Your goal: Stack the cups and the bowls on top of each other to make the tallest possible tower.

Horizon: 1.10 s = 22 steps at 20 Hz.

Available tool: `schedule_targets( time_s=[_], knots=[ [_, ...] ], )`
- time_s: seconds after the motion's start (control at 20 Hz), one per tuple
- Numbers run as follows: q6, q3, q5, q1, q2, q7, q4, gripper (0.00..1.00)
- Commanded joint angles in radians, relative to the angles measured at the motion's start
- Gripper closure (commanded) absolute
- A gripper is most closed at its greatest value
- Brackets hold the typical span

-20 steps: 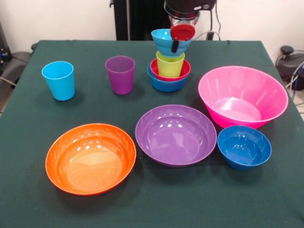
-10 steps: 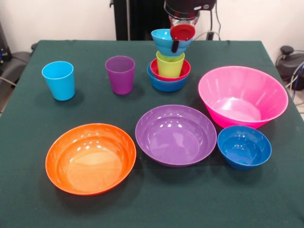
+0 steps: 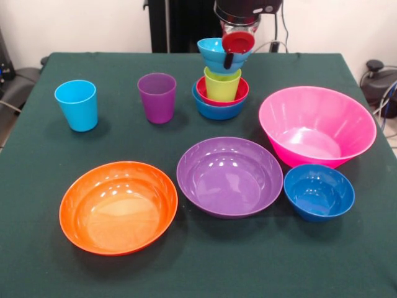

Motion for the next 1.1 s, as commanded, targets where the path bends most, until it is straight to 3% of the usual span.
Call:
schedule_targets(
  time_s=[0.05,0.55,0.6,1.1],
  knots=[
    [-0.071,0.126,-0.023,-0.014,0.042,0.084,-0.039,1.0],
    [-0.059,0.104,-0.036,-0.006,0.048,0.091,-0.05,1.0],
    [-0.058,0.104,-0.037,-0.007,0.047,0.089,-0.049,0.0],
    [-0.032,0.089,-0.037,0.006,0.051,0.112,-0.063,0.0]
  ],
)
